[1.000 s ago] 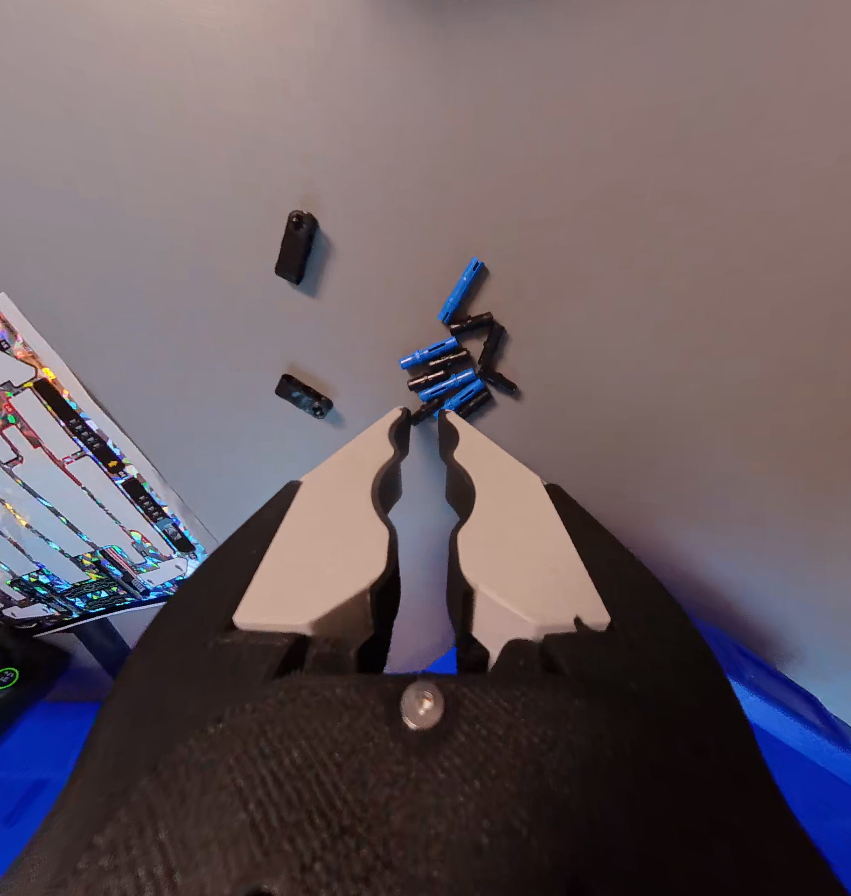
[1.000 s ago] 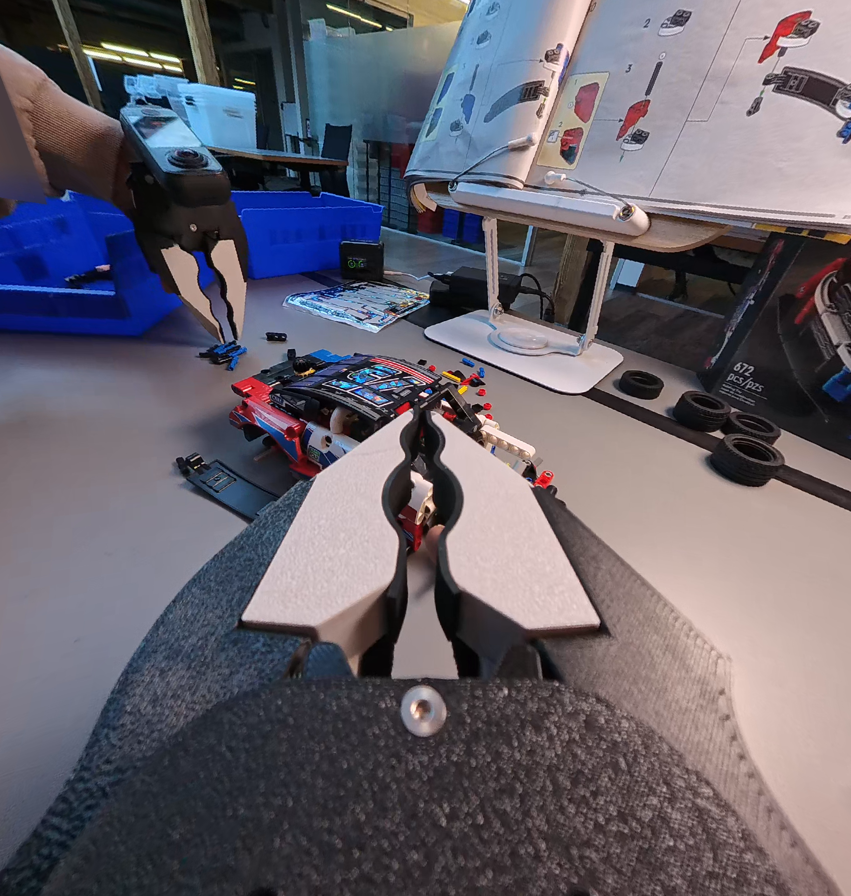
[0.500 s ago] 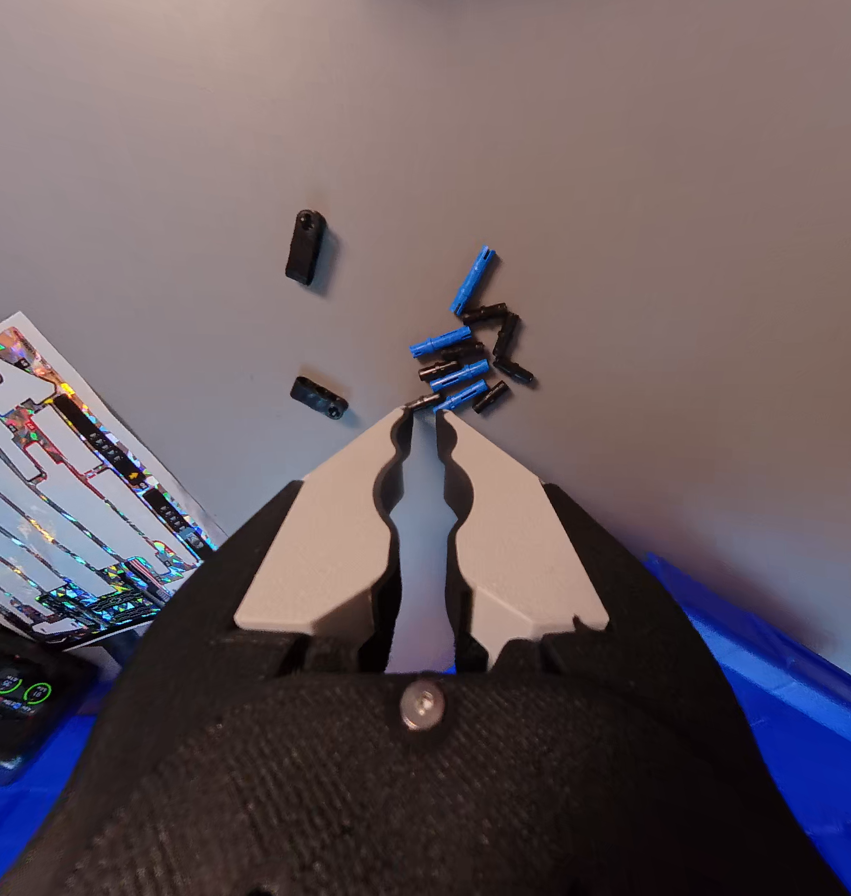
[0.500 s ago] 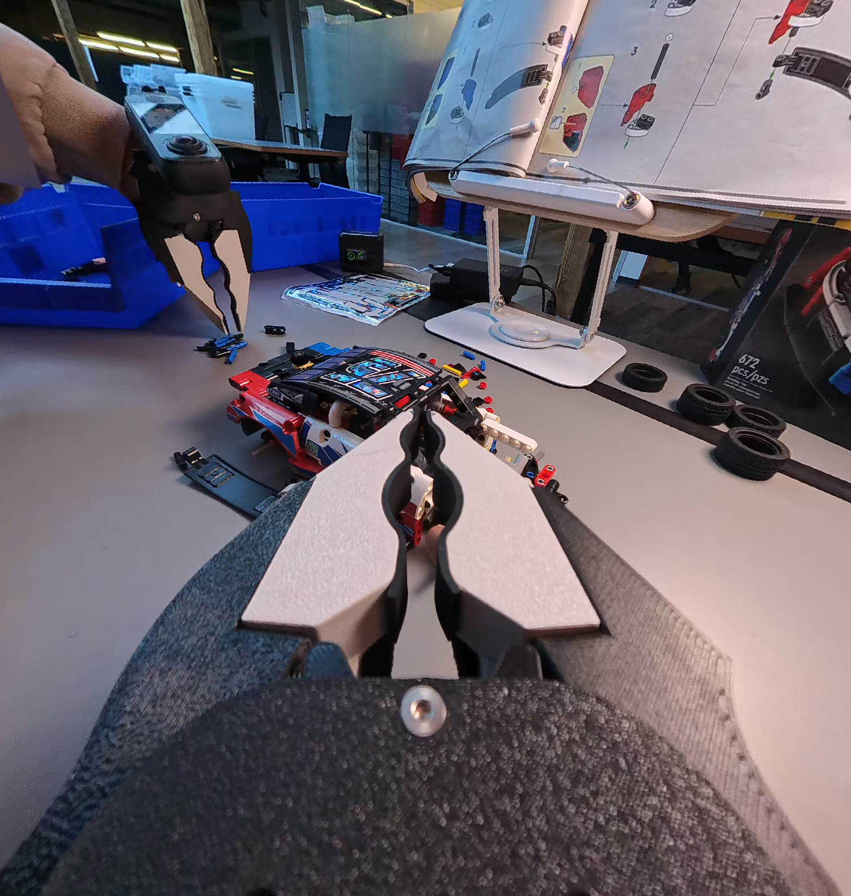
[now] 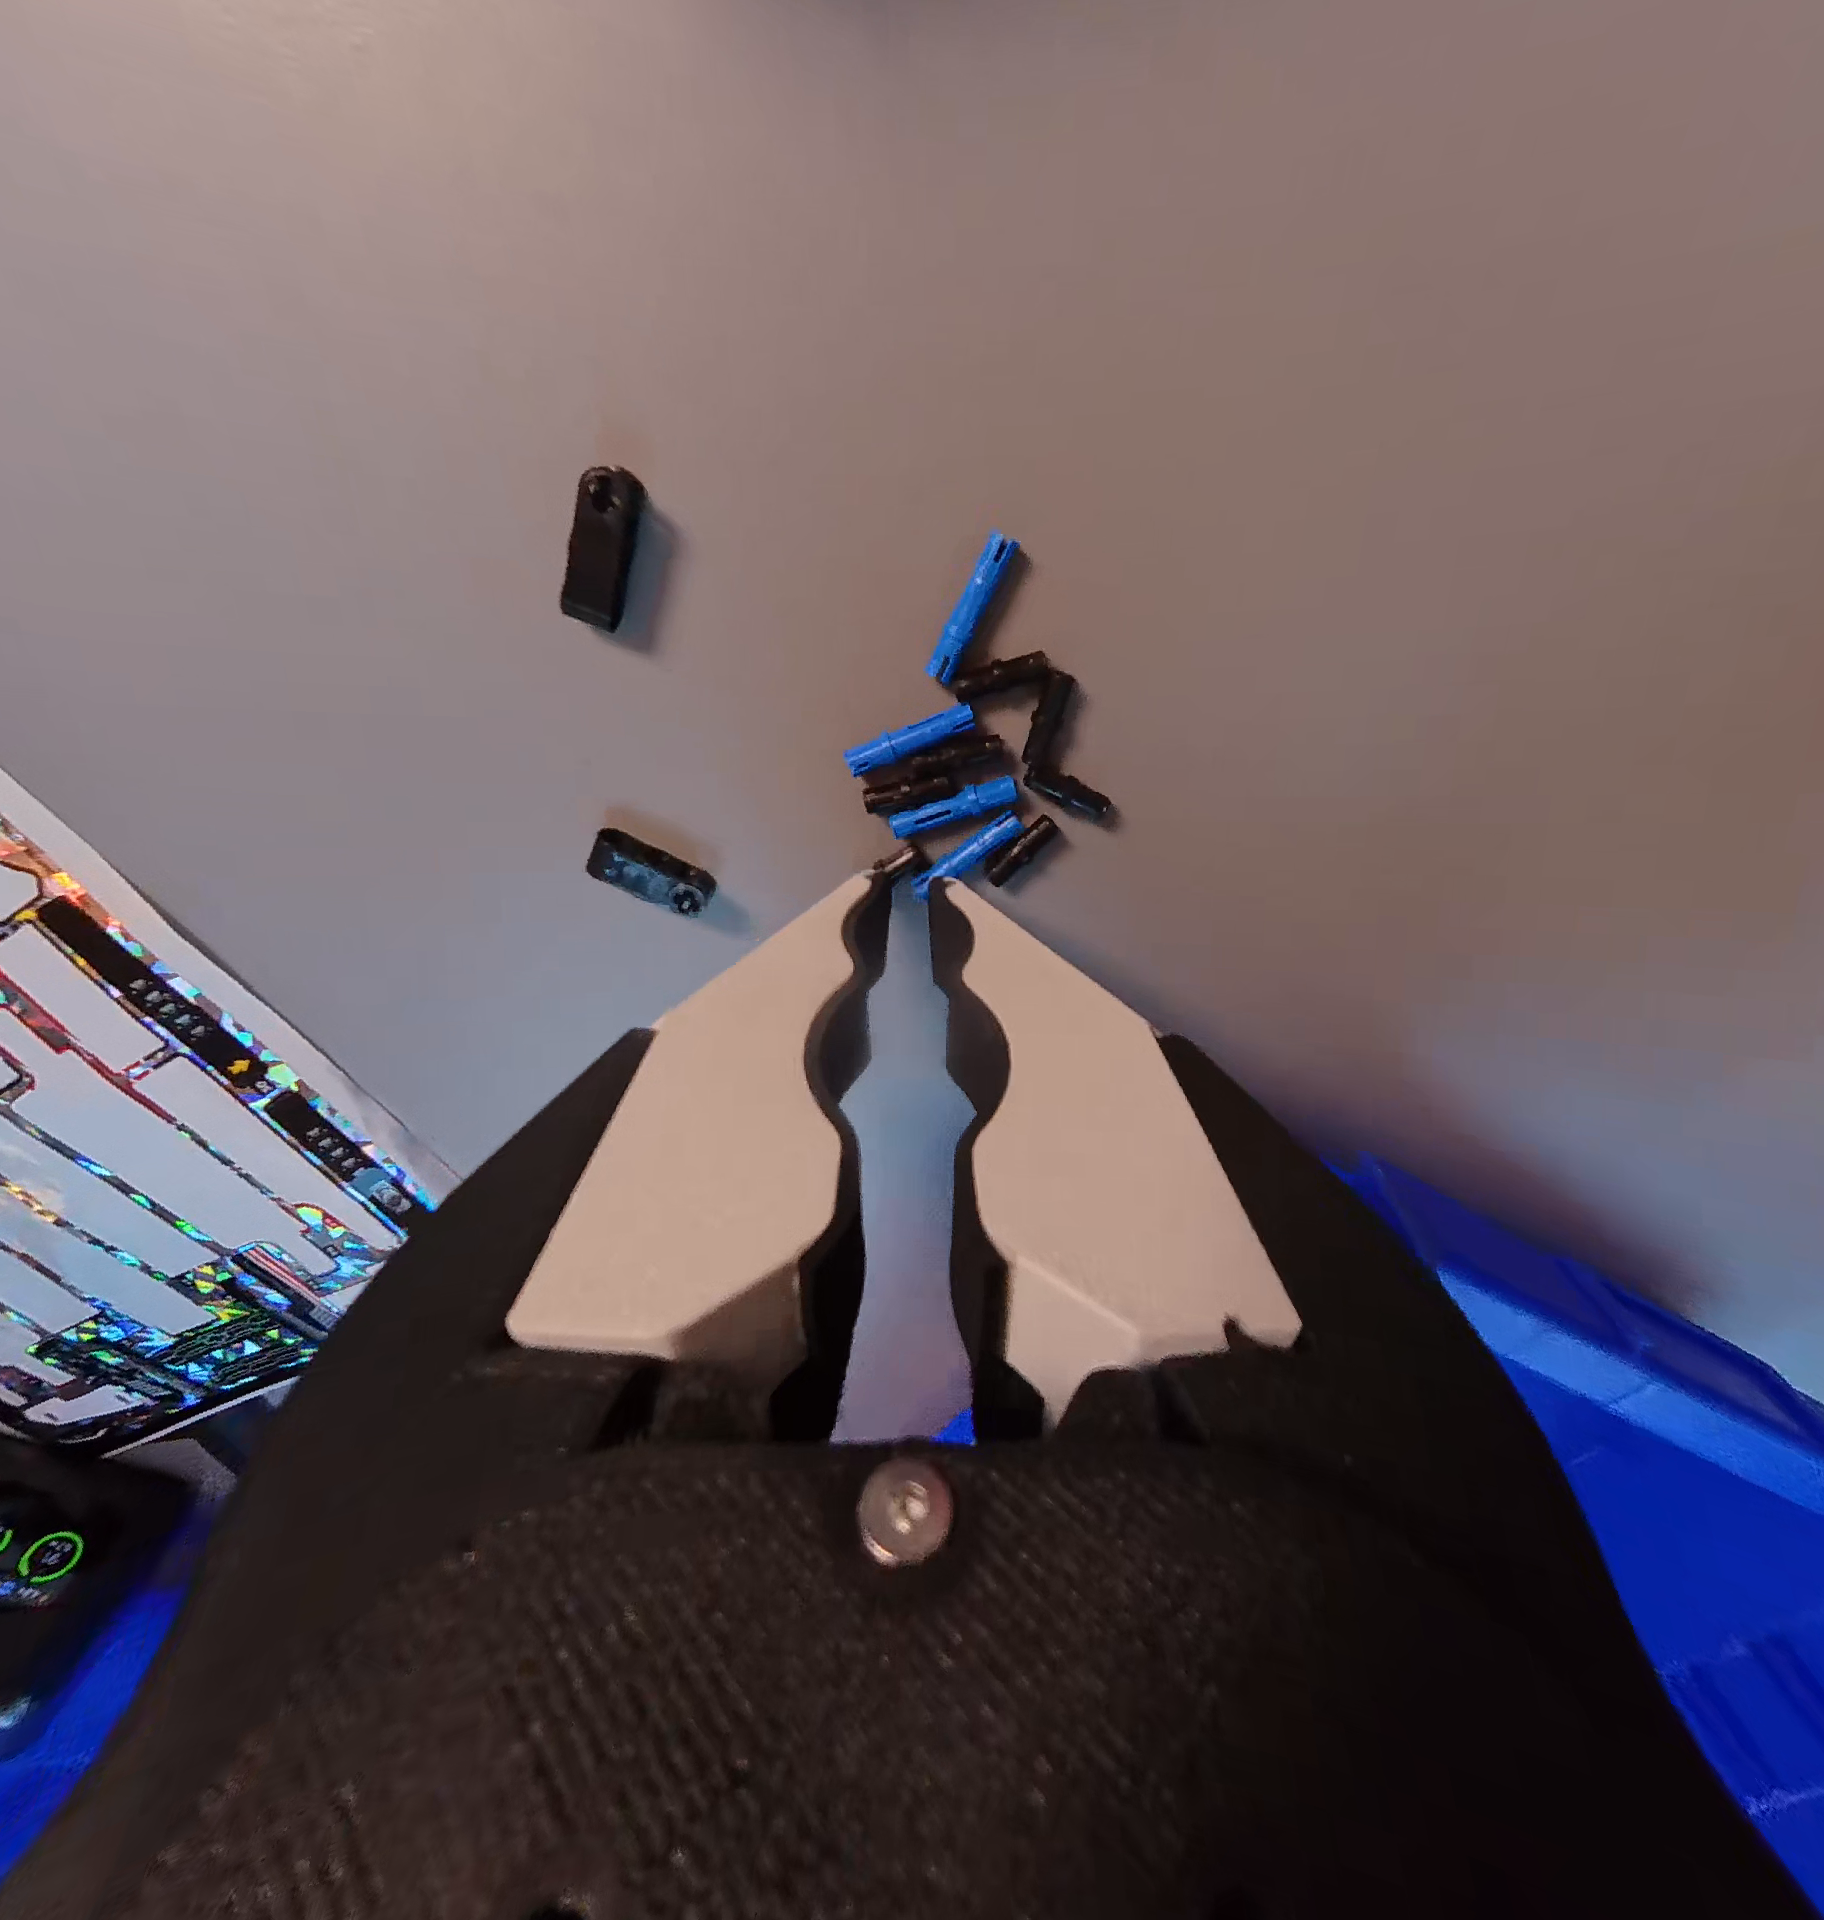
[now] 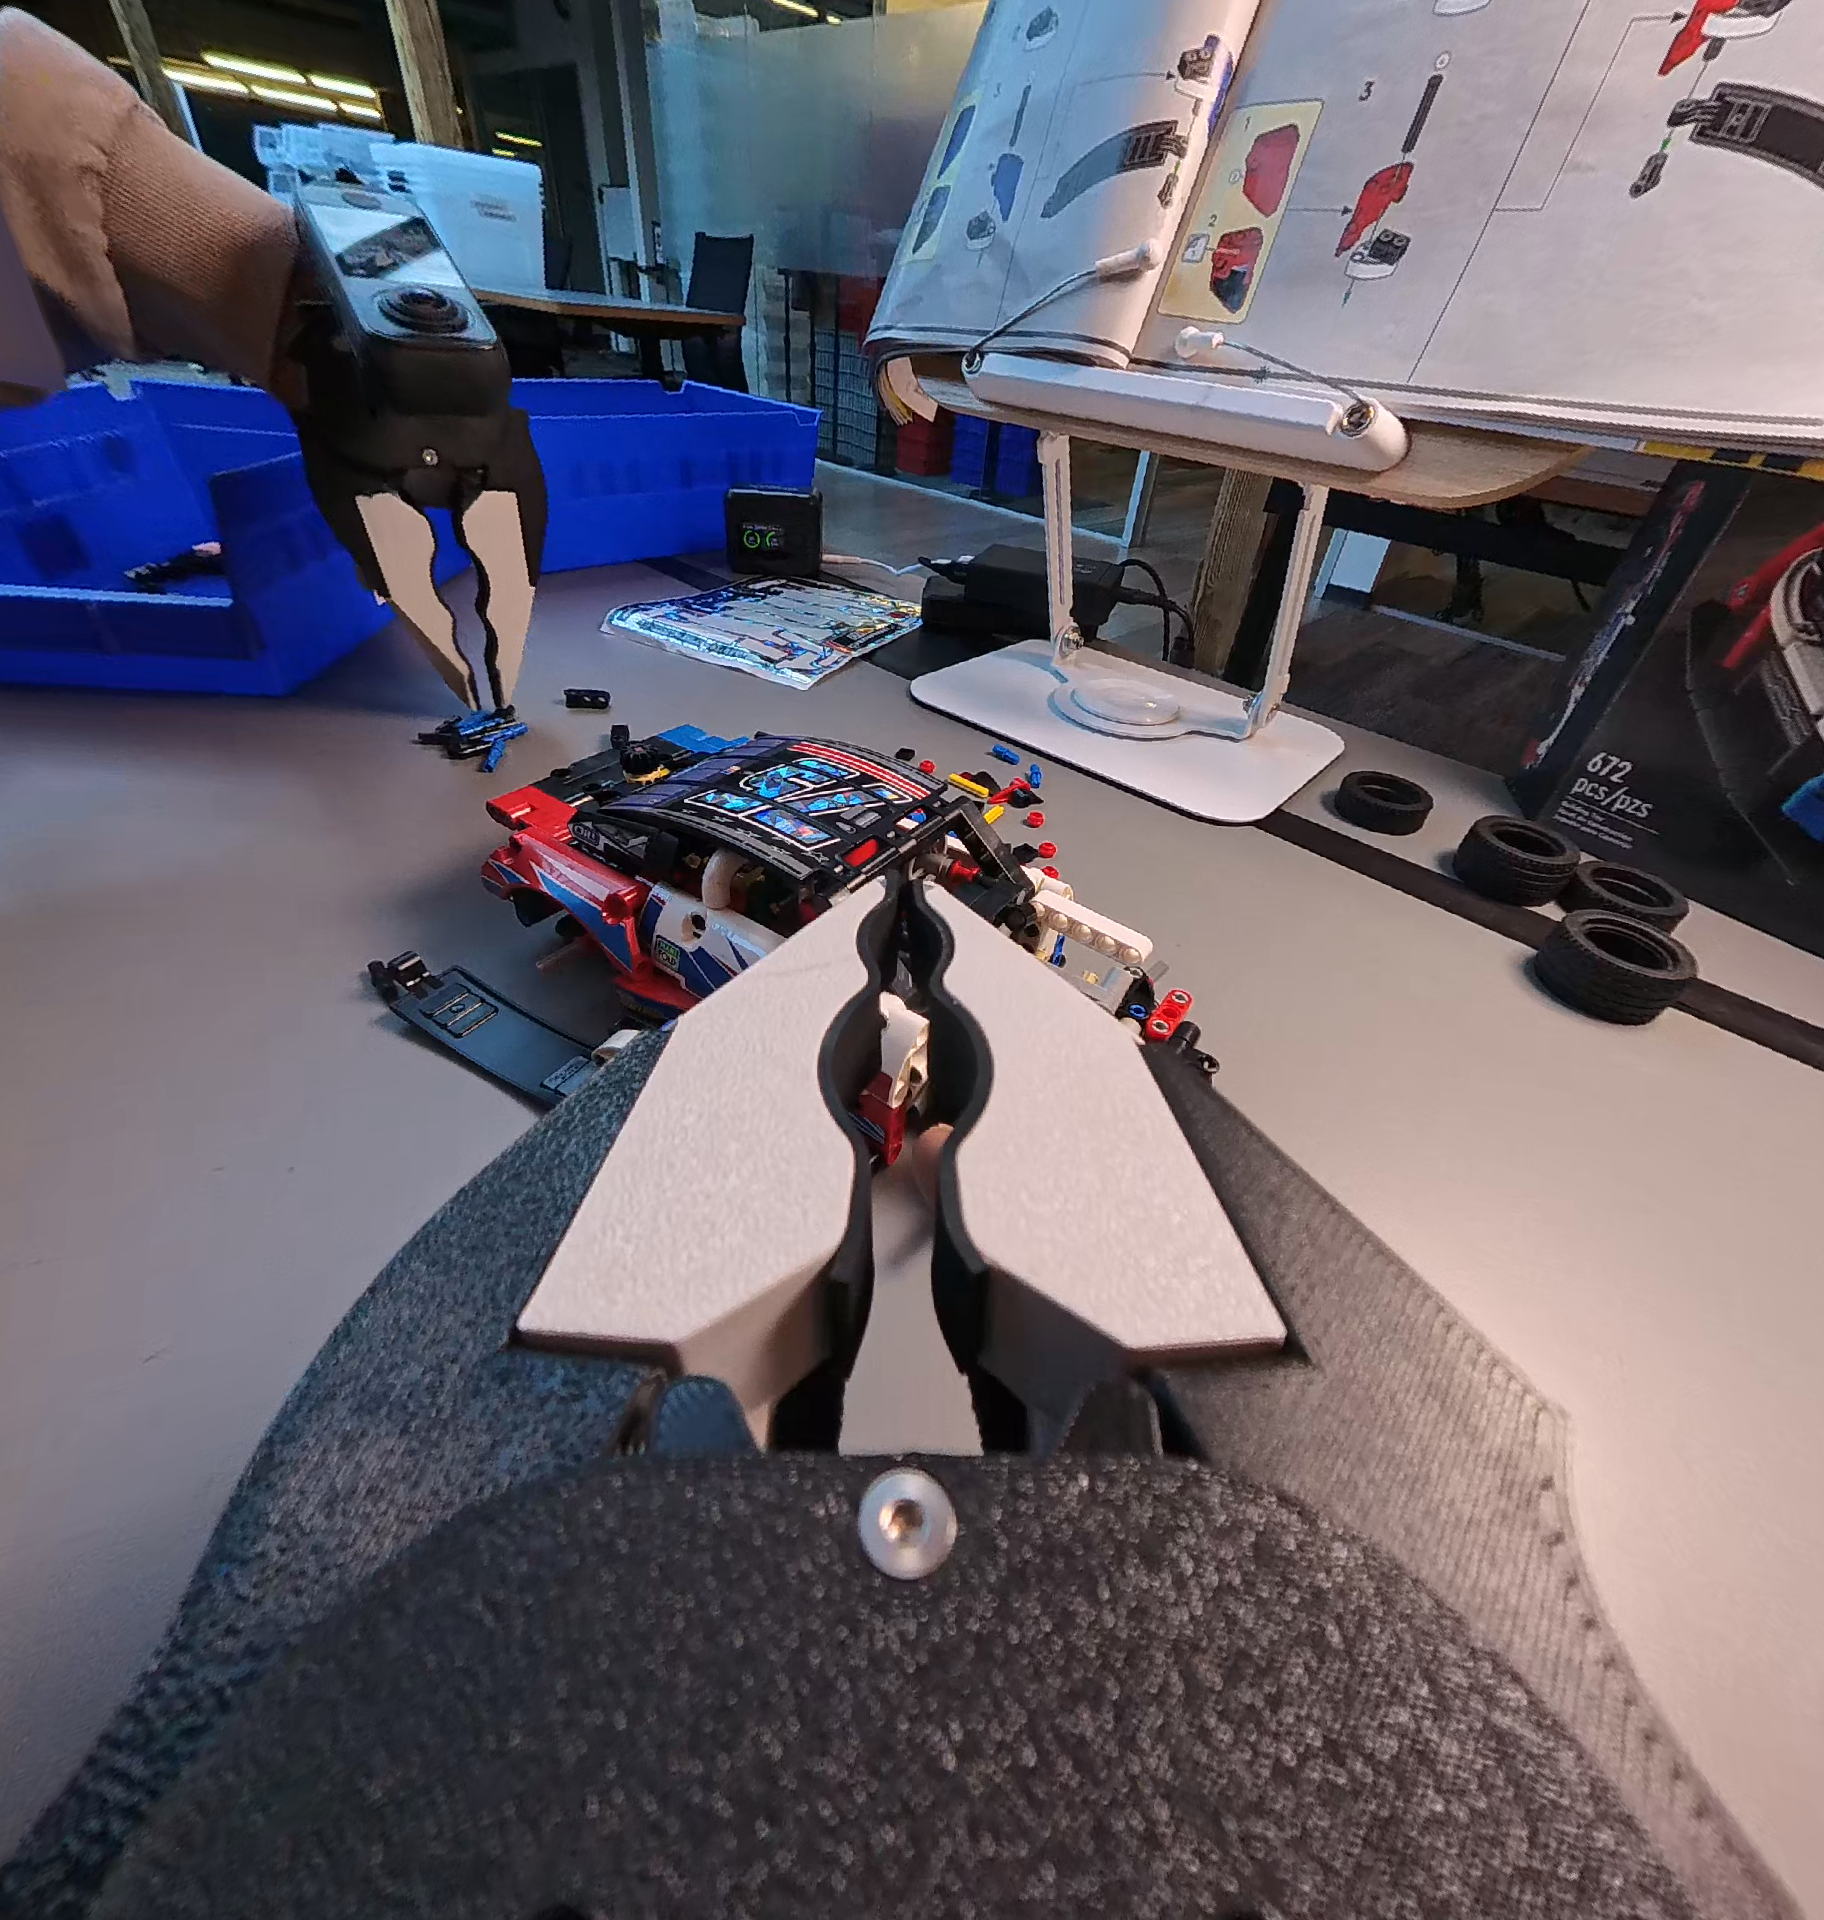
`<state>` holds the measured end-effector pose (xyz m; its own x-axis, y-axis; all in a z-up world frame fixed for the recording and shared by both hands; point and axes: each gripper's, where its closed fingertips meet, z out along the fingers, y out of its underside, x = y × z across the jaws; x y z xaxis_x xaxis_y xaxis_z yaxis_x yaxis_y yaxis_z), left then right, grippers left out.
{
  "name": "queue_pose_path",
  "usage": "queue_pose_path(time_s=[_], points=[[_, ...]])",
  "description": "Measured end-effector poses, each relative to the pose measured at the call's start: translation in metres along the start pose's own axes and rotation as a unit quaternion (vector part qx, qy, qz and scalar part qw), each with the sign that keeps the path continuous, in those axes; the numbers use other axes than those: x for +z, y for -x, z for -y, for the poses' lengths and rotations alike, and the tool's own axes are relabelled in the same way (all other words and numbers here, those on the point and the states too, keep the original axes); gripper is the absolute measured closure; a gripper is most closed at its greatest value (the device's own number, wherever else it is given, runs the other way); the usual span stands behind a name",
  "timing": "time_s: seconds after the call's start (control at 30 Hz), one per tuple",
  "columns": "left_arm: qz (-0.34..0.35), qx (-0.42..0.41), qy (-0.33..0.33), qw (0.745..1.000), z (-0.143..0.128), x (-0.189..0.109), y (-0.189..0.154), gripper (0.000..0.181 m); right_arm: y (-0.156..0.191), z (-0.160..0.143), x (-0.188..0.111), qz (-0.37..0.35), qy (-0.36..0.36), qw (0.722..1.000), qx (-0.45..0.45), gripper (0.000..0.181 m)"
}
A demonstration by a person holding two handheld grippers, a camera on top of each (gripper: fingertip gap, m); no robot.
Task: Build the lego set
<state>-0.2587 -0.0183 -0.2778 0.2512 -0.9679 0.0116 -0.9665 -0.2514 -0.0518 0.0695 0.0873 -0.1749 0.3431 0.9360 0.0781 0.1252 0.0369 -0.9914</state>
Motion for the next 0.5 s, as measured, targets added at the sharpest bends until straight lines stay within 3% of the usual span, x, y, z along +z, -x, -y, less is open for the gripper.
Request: queue_pose_path(time_s=[0.5], points=[[0.013,0.013,-0.004,1.0,0.0016,0.0007,0.0056,0.174,0.0,-0.0021,0.0013,0.0,0.003,1.0,0.001,0.181]])
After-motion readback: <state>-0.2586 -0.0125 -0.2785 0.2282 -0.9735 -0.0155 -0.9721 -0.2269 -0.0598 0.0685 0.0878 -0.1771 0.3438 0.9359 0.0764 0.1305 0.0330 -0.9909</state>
